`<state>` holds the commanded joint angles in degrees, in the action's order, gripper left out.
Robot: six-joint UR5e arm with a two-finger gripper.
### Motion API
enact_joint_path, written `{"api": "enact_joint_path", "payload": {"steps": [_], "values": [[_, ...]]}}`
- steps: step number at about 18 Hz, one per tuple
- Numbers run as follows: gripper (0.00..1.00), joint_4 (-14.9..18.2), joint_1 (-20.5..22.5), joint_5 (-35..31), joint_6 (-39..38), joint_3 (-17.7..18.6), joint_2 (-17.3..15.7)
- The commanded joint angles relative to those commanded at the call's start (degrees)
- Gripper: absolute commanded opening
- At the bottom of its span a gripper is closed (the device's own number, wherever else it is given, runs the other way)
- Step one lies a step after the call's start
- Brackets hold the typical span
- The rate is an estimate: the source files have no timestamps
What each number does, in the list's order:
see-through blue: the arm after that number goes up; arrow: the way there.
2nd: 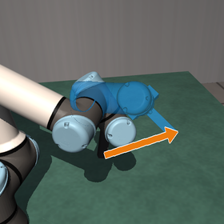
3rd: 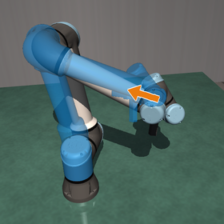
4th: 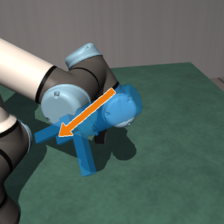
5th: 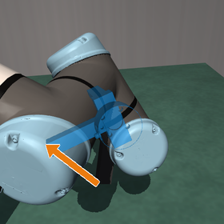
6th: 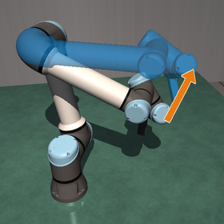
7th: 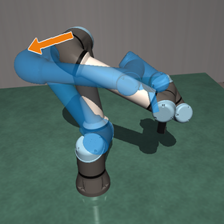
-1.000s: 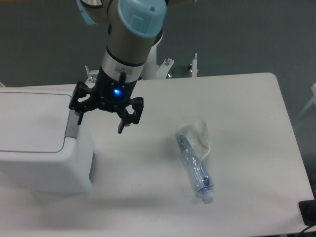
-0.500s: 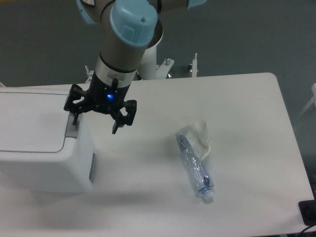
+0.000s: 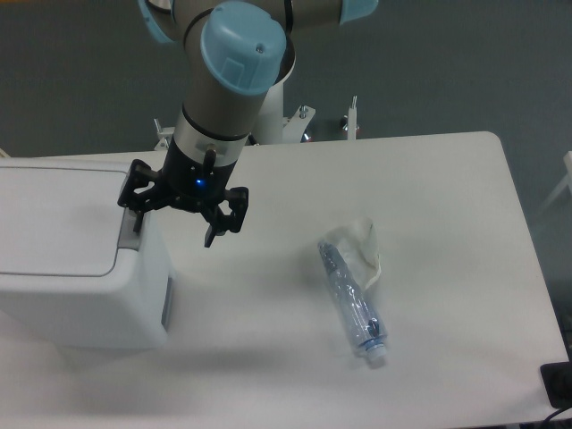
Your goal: Open the trash can
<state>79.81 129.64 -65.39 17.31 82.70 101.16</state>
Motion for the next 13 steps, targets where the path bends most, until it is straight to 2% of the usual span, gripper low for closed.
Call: {"api": "enact_joint_path", "payload": {"steps": [9,13], "values": [[1.00,0.26,0.00,0.09,0.00,0.09,-0.18],[1.00,0.26,0.44,0.09,0.44,-1.22,-0.44]]}}
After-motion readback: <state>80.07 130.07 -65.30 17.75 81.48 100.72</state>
